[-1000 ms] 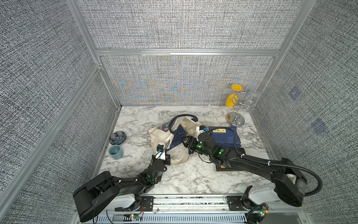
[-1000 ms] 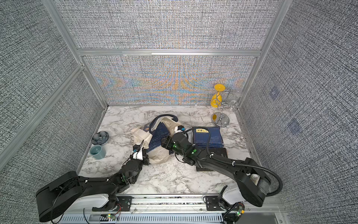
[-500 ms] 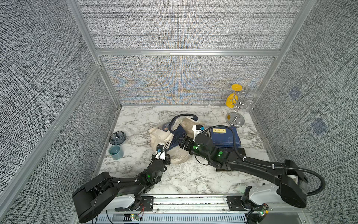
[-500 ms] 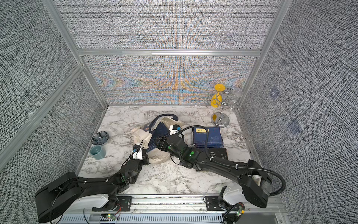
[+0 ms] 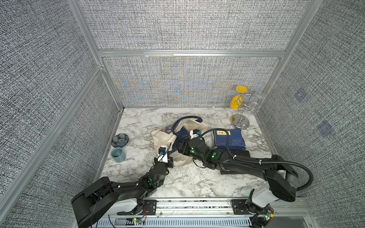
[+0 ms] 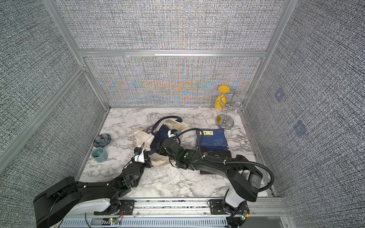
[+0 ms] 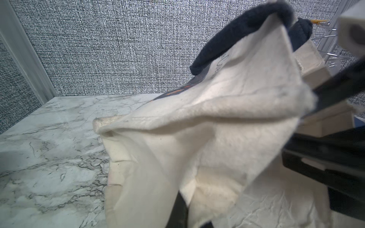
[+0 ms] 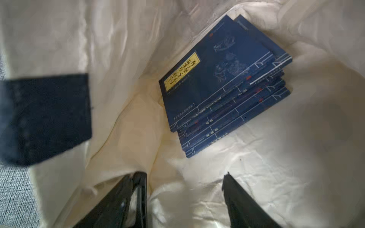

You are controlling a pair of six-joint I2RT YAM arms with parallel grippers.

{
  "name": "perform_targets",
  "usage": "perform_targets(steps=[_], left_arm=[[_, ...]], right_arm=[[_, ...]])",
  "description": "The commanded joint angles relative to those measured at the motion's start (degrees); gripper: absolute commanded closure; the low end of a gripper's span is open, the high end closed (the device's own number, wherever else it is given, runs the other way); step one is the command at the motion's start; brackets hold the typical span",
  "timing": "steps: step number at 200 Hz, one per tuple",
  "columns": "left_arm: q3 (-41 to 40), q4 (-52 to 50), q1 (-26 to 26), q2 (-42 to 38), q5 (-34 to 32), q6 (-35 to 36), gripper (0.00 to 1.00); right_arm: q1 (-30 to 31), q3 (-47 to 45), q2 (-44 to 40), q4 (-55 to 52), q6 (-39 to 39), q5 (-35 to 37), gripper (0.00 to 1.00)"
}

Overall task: Take out the books from the canvas bag
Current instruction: Pick up the book from the canvas bag.

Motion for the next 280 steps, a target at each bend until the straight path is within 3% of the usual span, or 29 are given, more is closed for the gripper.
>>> perform_targets(steps=[1, 99, 152, 175, 198, 280], left_arm=[[0.0, 1.8, 0.1, -0.1, 0.8, 0.0, 1.00], [-0.1, 1.9, 0.1, -0.4, 1.4, -0.1, 1.00], [0.0, 1.8, 0.0, 0.1, 1.6, -0.1, 1.00], [0.0, 2.3, 0.0, 0.6, 1.7, -0.2, 1.00], [0.1, 2.3, 0.0, 0.6, 1.7, -0.2, 1.00], [0.3, 3.3, 0.1, 2.0, 2.3, 0.0, 1.00]], right_arm=[[-1.3, 2.4, 3.9, 1.8, 2.4, -4.3, 0.26], [-5.6, 12.1, 21.9, 5.5, 9.2, -9.6, 0.35], [-6.8, 13.4, 24.3, 6.7, 9.4, -6.4, 0.42], [-7.8, 13.9, 25.8, 8.7, 9.7, -7.3, 0.57], [-8.4, 14.0, 25.7, 10.3, 9.3, -7.2, 0.64], [-9.1, 18.7, 28.3, 8.7, 7.5, -5.2, 0.66]])
